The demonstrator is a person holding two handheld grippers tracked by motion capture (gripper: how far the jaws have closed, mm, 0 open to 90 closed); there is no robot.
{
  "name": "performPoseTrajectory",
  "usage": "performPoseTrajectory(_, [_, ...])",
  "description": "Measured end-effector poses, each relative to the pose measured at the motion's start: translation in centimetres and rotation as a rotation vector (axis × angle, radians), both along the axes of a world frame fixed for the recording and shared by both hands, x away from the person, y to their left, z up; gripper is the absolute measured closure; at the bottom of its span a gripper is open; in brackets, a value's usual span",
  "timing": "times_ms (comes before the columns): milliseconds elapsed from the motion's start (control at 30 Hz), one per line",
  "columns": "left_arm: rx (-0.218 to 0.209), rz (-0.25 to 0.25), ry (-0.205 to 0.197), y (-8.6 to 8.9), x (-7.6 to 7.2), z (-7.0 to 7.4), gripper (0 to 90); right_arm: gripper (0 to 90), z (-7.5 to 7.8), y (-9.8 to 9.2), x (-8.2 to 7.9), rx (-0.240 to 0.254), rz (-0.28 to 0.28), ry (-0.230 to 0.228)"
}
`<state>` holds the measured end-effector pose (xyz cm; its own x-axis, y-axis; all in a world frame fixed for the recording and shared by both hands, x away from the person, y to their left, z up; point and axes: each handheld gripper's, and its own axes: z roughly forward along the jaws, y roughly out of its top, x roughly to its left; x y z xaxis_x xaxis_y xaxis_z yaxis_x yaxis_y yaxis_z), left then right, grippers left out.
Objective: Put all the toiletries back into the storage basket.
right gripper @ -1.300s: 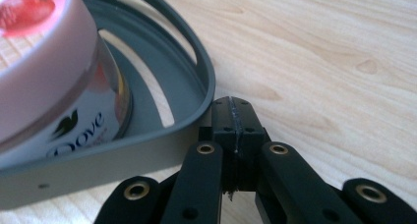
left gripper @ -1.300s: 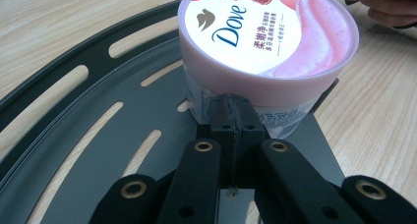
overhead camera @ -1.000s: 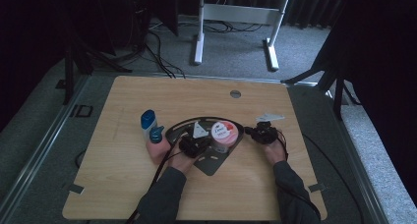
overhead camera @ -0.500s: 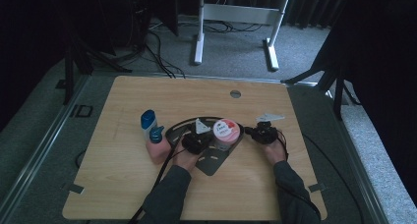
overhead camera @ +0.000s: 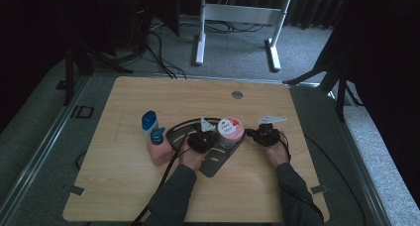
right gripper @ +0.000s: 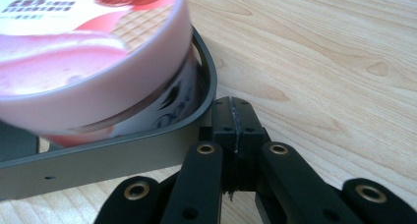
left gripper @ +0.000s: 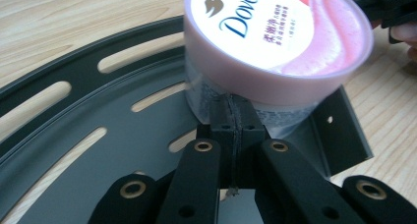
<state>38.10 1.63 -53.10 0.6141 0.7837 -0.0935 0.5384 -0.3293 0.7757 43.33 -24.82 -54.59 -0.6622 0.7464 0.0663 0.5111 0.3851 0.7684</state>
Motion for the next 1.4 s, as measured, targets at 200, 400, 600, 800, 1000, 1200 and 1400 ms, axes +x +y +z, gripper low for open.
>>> performPoseTrajectory(200, [-0.004,-0.002,0.001,0.1,0.0,0.0,89.3,90.0,0.0,-0.1,0.0,0.005,0.0,0.001])
performPoseTrajectory(400, [-0.003,-0.02,0.0,0.3,-0.2,0.2,84.7,90.0,0.0,0.0,-0.1,0.002,0.0,0.001])
performPoseTrajectory(600, [-0.001,-0.048,0.0,1.1,-0.8,0.6,80.7,88.9,-0.1,-0.2,-0.4,-0.004,0.006,0.004])
performPoseTrajectory(800, [-0.02,-0.072,0.011,2.2,-1.1,0.8,77.1,83.7,-0.1,-0.6,-1.0,0.014,0.006,0.004])
performPoseTrajectory(1000, [-0.021,-0.093,0.01,2.8,-1.6,1.3,72.2,80.8,-0.3,-0.6,-1.6,0.009,0.008,0.004])
performPoseTrajectory(1200, [-0.013,-0.112,0.011,3.2,-2.0,1.7,69.5,78.6,-0.7,-0.5,-2.3,-0.003,0.012,0.003])
performPoseTrajectory(1400, [-0.006,-0.133,0.007,3.7,-2.5,2.2,66.6,76.3,-0.8,-0.5,-2.7,-0.018,0.018,0.0])
